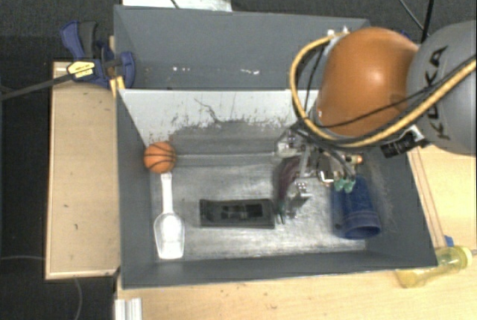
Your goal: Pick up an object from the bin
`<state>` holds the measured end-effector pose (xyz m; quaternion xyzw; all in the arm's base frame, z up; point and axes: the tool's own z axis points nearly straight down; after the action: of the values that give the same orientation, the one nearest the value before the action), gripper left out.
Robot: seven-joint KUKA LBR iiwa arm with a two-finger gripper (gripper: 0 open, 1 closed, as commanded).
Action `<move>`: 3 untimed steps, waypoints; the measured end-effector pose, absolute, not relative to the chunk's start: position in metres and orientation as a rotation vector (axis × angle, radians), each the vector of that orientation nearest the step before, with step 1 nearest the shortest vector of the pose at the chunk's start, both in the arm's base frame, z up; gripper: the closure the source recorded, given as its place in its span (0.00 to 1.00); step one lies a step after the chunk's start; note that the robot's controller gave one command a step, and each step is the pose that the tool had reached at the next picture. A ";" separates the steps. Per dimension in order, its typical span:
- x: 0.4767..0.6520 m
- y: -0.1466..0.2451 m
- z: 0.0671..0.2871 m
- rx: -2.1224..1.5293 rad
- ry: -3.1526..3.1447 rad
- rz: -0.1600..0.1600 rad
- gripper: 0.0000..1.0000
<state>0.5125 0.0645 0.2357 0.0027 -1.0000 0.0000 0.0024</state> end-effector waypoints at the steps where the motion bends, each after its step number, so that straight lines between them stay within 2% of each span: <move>1: 0.514 0.064 0.239 0.005 -3.145 -0.001 0.00; 2: 0.524 0.067 0.183 -0.019 -3.151 -0.003 0.00; 3: 0.524 0.062 0.114 0.133 -3.146 -0.002 0.00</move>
Offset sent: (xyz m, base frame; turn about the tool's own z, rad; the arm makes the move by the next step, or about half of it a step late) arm 0.0247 0.0061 -0.1657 0.0520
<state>0.5240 0.0619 0.1141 0.0424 -0.9991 -0.0005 -0.0036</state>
